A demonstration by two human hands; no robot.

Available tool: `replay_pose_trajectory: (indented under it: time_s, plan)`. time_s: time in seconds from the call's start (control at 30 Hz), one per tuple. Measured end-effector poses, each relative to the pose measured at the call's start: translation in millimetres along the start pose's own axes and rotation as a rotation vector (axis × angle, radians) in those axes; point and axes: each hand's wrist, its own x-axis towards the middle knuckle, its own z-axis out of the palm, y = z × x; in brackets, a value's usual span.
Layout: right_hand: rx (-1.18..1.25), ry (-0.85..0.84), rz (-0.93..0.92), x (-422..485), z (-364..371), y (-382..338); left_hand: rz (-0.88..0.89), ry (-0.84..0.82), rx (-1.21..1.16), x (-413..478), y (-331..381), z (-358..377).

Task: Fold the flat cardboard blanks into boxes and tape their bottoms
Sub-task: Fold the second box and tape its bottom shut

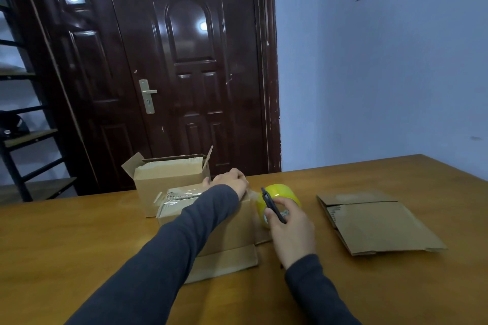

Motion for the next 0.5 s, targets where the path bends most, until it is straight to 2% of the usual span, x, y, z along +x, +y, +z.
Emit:
replay_pose_trajectory:
  time_s: [0.27,0.5]
  plan:
    - [-0.026,-0.045,-0.058,-3,9,-8,0.018,0.053,0.04,0,0,4]
    - [-0.024,-0.067,-0.025,-7,20,-14,0.063,0.079,0.12,-2,-2,7]
